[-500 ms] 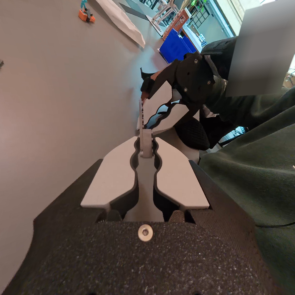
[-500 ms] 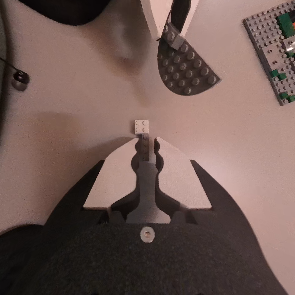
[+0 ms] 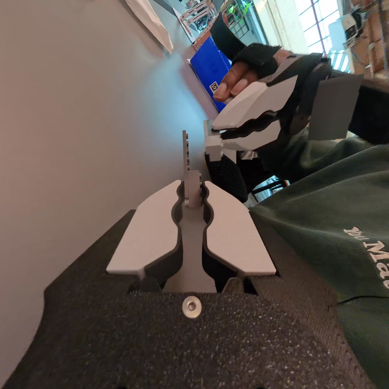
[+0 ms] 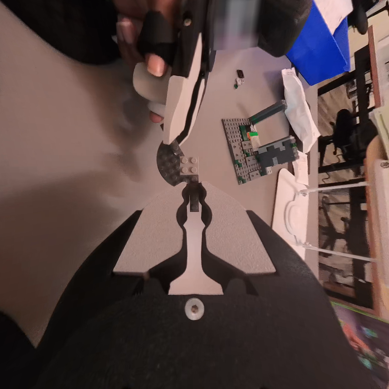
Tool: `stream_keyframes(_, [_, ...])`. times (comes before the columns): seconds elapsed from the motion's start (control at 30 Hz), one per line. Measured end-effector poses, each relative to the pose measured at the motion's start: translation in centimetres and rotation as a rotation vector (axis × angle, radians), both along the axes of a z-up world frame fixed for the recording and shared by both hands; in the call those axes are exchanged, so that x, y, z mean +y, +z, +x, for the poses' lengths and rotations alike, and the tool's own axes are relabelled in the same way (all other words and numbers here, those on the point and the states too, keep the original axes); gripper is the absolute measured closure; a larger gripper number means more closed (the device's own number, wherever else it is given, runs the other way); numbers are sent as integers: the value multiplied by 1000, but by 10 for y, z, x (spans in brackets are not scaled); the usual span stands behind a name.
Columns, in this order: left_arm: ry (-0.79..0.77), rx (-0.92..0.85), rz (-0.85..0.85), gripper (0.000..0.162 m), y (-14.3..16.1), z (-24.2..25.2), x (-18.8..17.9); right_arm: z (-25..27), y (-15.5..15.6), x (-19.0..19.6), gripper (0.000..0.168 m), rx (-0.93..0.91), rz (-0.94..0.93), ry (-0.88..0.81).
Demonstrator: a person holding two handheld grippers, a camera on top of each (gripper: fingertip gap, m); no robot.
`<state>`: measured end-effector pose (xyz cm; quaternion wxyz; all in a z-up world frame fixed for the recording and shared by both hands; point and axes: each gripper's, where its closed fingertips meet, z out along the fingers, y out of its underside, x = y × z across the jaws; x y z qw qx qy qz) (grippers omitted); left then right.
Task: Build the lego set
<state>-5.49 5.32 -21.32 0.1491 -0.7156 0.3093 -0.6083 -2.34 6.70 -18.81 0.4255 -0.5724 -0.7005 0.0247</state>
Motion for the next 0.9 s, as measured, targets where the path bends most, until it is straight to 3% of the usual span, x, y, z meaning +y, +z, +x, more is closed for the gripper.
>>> stream_keyframes(0.3, [58, -54, -90, 147, 3, 7, 6, -3, -14, 4, 161, 109, -38, -160])
stream_keyframes(0.6, [-118, 75, -82, 147, -19, 10, -21, 0, -29, -19, 161, -59, -32, 51])
stream_keyframes(0.9, [-252, 231, -48, 147, -38, 10, -30, 2, -59, -29, 161, -152, -34, 101])
